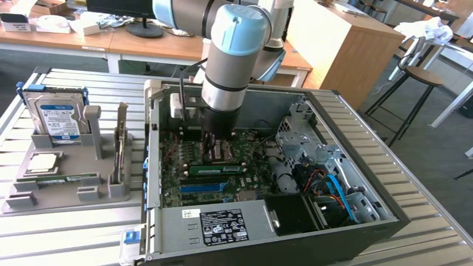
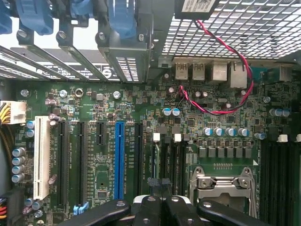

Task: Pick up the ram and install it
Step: 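Insert the ram into the slot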

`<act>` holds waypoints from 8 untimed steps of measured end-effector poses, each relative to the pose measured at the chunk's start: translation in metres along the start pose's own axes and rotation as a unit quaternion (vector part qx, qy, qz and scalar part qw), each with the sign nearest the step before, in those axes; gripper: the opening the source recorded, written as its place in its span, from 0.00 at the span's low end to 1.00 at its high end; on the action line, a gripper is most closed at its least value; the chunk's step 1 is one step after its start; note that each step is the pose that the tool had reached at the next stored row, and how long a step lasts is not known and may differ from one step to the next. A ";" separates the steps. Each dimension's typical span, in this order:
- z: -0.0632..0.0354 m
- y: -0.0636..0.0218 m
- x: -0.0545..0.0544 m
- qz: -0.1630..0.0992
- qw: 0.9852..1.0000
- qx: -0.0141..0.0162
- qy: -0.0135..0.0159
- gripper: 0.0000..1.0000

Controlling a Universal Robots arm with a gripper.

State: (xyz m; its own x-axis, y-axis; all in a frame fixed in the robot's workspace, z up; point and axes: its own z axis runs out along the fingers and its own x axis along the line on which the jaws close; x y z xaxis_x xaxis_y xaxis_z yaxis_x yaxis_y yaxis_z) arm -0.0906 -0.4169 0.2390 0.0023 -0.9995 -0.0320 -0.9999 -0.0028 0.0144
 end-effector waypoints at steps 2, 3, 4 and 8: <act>-0.0001 -0.0001 0.000 0.000 1.000 0.000 0.000 0.10; -0.0001 -0.0001 0.000 0.000 1.000 0.000 0.000 0.10; -0.0001 -0.0001 0.000 0.000 1.000 0.000 0.000 0.10; 0.0014 -0.0001 0.000 0.000 1.000 0.000 0.000 0.10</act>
State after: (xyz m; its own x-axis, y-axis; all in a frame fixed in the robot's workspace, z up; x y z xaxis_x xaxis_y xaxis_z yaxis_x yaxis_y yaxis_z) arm -0.0905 -0.4171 0.2376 0.0026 -0.9995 -0.0317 -0.9999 -0.0031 0.0146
